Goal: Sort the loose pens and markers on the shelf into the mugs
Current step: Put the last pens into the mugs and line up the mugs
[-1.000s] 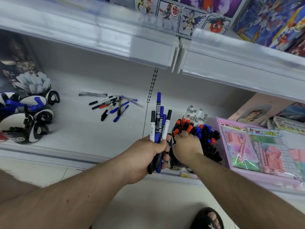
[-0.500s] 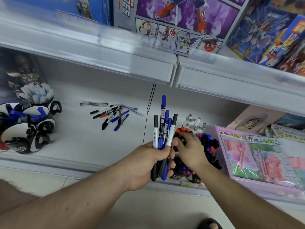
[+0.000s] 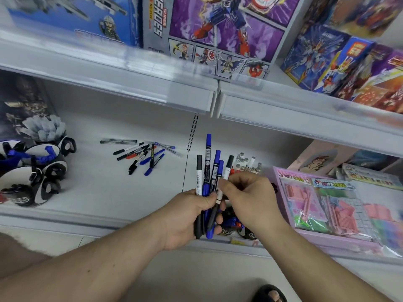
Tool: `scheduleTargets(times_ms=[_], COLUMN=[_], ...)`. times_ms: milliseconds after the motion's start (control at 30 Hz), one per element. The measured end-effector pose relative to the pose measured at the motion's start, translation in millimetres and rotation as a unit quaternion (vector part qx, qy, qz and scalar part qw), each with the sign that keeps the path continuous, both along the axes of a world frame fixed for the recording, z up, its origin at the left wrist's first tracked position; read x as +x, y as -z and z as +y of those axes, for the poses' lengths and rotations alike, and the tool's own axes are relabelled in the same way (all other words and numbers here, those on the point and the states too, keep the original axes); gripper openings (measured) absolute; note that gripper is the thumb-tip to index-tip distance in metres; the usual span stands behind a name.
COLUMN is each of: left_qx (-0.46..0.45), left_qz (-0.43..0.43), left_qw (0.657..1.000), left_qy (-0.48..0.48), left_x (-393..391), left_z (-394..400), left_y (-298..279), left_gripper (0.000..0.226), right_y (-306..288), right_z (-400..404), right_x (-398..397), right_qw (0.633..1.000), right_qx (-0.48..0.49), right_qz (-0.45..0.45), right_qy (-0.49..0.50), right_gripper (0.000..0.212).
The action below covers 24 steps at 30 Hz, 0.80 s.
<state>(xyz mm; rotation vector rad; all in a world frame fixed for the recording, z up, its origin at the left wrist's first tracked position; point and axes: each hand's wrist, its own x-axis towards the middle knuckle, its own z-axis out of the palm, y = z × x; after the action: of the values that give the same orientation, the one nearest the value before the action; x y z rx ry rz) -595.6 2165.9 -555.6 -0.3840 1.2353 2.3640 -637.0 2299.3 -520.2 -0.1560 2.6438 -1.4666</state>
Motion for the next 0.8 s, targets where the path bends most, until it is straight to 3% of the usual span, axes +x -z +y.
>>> scheduleTargets(times_ms=[167, 267, 433, 533, 600, 700, 800], left_qx=[-0.022, -0.026, -0.102, -0.187, -0.228, -0.281, -0.303], left_qz=[-0.020, -0.012, 0.050, 0.121, 0.150, 0.180, 0.196], left_qw=[0.999, 0.999, 0.994, 0.974, 0.960, 0.940, 0.928], left_qy=[-0.023, -0.033, -0.006, 0.038, 0.056, 0.076, 0.092], left_x=[4, 5, 5, 7, 9, 9, 10], left_z=[-1, -2, 0, 4, 4, 2, 2], left_y=[1, -1, 0, 0, -2, 0, 3], left_gripper=[0.016, 0.012, 0.012, 0.040, 0.049, 0.041, 0.037], right_y=[-4, -10, 12, 13, 10, 8, 11], right_z=[-3, -6, -18, -24, -27, -30, -30], right_x=[4, 12, 21, 24, 25, 27, 26], right_qw=[0.970, 0.956, 0.990, 0.999, 0.999, 0.999, 0.999], right_qx=[-0.220, -0.284, -0.143, -0.037, -0.015, -0.005, 0.012], right_qz=[-0.024, 0.005, 0.012, 0.035, 0.048, 0.049, 0.038], right_qy=[0.100, 0.071, 0.000, -0.016, -0.003, -0.002, -0.002], right_gripper=[0.022, 0.022, 0.019, 0.013, 0.021, 0.031, 0.027])
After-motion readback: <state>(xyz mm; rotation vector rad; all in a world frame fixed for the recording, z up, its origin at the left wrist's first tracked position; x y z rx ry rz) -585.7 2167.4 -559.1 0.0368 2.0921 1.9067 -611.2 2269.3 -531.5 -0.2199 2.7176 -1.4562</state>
